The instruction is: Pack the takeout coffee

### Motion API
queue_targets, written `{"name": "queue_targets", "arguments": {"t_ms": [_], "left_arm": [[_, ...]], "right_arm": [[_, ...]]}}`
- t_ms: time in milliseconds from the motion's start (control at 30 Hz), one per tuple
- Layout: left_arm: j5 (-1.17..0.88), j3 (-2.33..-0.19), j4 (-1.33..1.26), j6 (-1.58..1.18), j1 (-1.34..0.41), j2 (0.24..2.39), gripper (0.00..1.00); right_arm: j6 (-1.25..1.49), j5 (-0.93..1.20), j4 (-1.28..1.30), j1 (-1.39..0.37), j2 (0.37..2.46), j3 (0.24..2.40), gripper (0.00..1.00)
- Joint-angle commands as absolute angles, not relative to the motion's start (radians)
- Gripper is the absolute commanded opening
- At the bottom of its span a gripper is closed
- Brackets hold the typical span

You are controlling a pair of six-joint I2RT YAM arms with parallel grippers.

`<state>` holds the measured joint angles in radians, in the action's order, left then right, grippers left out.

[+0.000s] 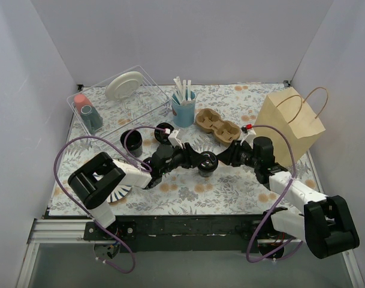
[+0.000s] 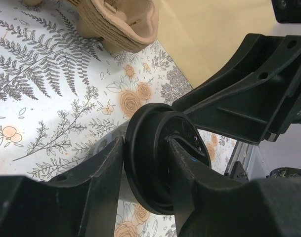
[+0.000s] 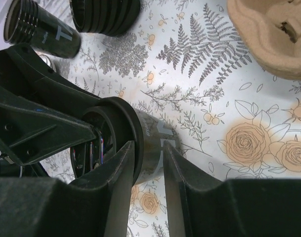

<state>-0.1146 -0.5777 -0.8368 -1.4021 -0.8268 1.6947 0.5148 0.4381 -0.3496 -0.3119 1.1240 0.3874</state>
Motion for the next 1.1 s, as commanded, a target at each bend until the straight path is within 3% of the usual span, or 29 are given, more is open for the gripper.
{"name": "queue_targets", "arguments": {"t_ms": [0,500,900,1067], "left_arm": [[-0.068,-0.485,-0.287,-1.307,-0.834,1.798,0.30],[-0.069,-0.515,-0.288,-1.285,-0.834,1.839,0.29],[-0.101,-0.486,-0.342,-1.296,-0.834,1.878,0.29],[-0.176,-0.494,-0.359,-1.226,-0.834,1.855,0.29]], "right_arm": [[0.457,0.480,-0.071,-0.327,1.098,0.448,0.39],[0.505,0.551,-0.052,-0.328,1.028,0.477,0.41],[0.473,0.255,0.092,-0.359,0.985,0.278,0.36],[0.422,0.313,0.146,-0.359,0.873,0.414,0.38]]}}
